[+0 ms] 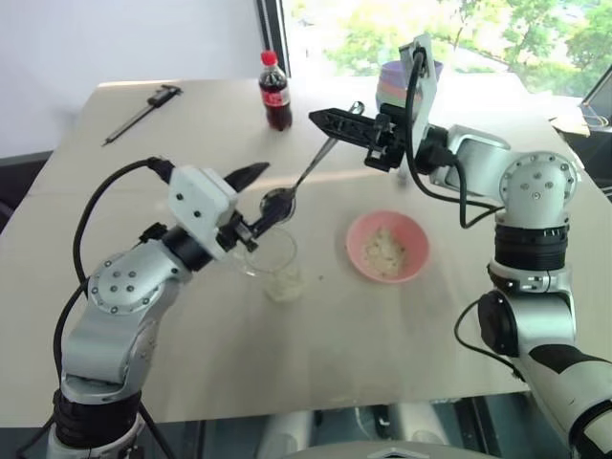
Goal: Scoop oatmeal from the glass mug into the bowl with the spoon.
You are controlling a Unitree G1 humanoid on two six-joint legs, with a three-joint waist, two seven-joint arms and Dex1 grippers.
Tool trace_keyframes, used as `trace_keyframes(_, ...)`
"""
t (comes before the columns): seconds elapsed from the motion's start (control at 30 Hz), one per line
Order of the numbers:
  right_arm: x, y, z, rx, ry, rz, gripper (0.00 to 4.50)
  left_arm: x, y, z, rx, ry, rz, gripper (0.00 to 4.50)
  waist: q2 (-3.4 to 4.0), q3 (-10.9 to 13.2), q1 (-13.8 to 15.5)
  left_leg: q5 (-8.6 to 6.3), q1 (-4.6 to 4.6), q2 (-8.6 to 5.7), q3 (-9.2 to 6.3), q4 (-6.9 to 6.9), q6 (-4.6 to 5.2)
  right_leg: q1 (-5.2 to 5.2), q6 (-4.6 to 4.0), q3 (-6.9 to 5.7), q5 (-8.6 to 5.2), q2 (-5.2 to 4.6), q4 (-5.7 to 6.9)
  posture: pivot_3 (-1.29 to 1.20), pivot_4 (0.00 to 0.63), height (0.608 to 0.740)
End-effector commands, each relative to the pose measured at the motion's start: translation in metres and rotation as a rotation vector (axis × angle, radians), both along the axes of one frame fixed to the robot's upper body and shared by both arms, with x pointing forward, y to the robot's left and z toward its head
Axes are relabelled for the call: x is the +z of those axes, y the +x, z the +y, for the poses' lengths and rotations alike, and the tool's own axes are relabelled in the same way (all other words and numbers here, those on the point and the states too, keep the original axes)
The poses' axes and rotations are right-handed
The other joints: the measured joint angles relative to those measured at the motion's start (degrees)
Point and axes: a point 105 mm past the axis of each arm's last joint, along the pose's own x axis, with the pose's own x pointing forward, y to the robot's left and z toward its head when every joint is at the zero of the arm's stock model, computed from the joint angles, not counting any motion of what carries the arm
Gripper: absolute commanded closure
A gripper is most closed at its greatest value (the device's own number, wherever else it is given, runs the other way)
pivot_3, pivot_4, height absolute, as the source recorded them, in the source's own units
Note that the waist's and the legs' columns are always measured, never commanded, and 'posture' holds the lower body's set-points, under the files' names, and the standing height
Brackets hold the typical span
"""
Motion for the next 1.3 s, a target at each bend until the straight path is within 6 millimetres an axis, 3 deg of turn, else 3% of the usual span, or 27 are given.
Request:
trace_keyframes(0.03,0.023,0.005,-0.019,-0.058,0.076,-0.041,4.50,0.022,-0.016,0.028,0.162,-0.159,-0.080,2.21,0.00,0.0,0.0,0.00,-0.01,0.02,0.00,0.01,0.00,0.00,0.00,0.01,0.00,-0.04,-0.01,0.00,0.150,0.740)
trace_keyframes(0.13,0.029,0.015,-0.039,-0.122,0.137,0.002,4.50,0.007,-0.030,0.059,0.307,-0.275,-0.022,2.21,0.00,0.0,0.0,0.00,-0.13,0.02,0.06,0.02,0.00,-0.16,0.00,0.07,0.00,-0.12,0.04,0.00,0.150,0.740)
trace_keyframes(0.23,0.027,0.022,-0.056,-0.174,0.177,0.059,4.50,-0.033,-0.048,0.073,0.382,-0.224,0.103,2.21,0.02,0.0,-0.1,0.00,-0.20,0.03,0.16,0.03,0.00,-0.26,0.00,0.17,0.00,-0.12,0.05,0.00,0.150,0.740)
trace_keyframes(0.43,0.017,0.028,-0.081,-0.253,0.224,0.155,4.50,-0.084,-0.070,0.066,0.333,-0.127,0.224,2.21,0.05,0.0,0.3,-0.01,-0.21,0.02,0.11,0.03,0.02,-0.23,-0.02,0.08,0.01,-0.16,0.09,0.00,0.150,0.740)
trace_keyframes(0.63,0.002,0.023,-0.097,-0.319,0.222,0.200,4.50,-0.110,-0.068,0.056,0.251,-0.047,0.235,2.21,0.08,0.0,0.1,-0.14,0.08,-0.01,0.15,0.04,0.28,0.04,-0.04,0.10,0.00,-0.18,0.18,0.00,0.150,0.740)
trace_keyframes(0.93,-0.014,0.012,-0.117,-0.404,0.218,0.237,4.50,-0.118,-0.043,0.061,0.218,-0.025,0.205,2.21,0.14,-0.1,0.0,-0.15,0.14,0.05,0.18,0.06,0.29,0.03,-0.03,0.12,0.00,-0.08,0.32,0.00,0.150,0.740)
trace_keyframes(1.3,-0.016,0.010,-0.129,-0.472,0.230,0.250,4.50,-0.119,-0.020,0.052,0.111,-0.001,0.206,2.21,0.14,-0.1,-0.1,-0.15,0.18,0.08,0.20,0.22,0.30,0.04,-0.03,0.16,0.00,0.05,0.53,0.00,0.150,0.740)
